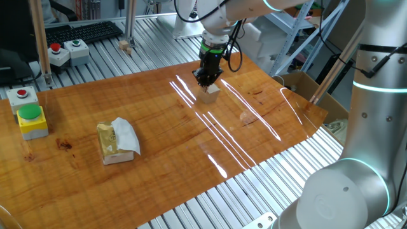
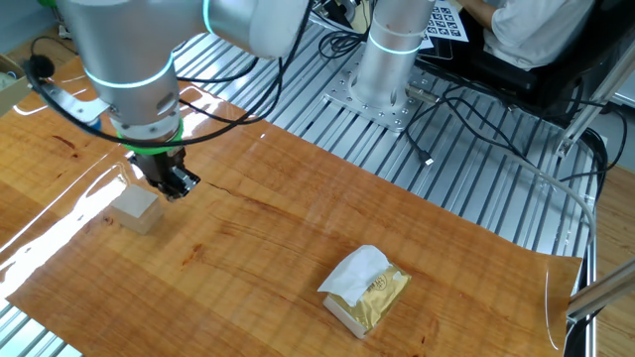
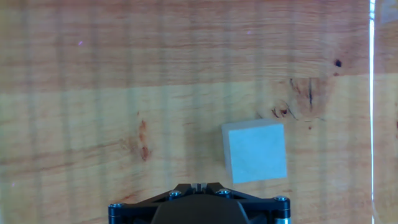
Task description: Use the gripper to push the small block from left to right
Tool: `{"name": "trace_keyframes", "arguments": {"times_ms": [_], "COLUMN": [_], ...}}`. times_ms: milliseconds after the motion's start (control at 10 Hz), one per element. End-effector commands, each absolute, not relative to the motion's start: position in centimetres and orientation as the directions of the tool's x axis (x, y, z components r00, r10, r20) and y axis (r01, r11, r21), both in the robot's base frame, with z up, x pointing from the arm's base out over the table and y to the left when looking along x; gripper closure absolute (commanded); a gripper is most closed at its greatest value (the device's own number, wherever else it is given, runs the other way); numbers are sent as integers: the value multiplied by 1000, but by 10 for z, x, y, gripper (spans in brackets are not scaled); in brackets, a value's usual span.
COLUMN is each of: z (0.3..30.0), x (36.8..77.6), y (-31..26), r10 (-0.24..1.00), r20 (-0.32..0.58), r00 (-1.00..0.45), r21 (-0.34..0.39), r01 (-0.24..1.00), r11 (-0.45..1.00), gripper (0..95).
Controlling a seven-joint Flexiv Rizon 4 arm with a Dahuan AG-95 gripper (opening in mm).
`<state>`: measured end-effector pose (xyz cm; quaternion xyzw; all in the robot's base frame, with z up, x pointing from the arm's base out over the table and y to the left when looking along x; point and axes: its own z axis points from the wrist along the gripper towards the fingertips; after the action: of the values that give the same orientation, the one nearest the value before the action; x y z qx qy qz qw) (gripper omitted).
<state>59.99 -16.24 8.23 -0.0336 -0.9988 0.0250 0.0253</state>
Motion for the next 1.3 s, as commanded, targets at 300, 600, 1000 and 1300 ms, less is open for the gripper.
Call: {"name": "trace_keyframes", "arguments": {"times_ms": [300,600,1000,1300], "z": [82,84,70,66], "x": [601,605,622,629], "y": [-163,-176,-219,-242], "r10": [58,43,11,-4], "r20": [43,42,19,20], "r00": [-997,-998,-1000,-1000], "r21": [-58,-68,-94,-95], "r01": [56,41,10,-6], "r11": [997,997,996,996], "gripper": [950,950,950,950]}}
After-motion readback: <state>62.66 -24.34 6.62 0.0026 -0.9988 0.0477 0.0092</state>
